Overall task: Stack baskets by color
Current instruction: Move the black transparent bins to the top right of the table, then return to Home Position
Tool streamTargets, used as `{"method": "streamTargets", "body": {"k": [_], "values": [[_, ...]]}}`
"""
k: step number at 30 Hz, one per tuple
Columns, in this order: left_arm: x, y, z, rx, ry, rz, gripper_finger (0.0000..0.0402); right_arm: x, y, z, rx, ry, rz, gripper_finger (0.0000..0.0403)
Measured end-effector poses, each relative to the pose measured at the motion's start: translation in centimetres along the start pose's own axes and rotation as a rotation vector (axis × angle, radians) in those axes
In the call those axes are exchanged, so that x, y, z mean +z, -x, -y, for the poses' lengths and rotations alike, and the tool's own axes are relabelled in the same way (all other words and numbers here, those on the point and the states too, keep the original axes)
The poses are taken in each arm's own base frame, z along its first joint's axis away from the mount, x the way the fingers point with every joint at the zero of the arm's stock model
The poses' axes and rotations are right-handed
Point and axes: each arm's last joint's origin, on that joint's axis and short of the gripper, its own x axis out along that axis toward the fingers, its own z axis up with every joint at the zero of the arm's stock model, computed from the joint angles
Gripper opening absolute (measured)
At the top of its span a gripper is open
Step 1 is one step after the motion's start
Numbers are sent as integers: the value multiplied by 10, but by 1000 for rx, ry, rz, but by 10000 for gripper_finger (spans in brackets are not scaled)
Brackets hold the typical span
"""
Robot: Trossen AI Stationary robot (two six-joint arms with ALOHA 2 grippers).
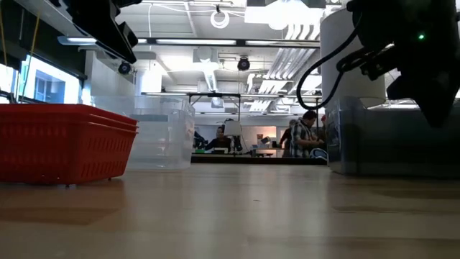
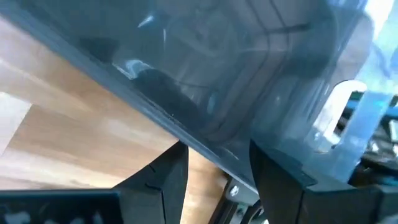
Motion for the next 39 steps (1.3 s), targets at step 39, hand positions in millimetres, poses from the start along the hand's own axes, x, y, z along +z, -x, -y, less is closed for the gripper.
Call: {"method": "streamTargets", "body": {"k": [39], "values": [[-62,14,-15,-99,3,469,85,33,93,32,146,180,745,158]]}}
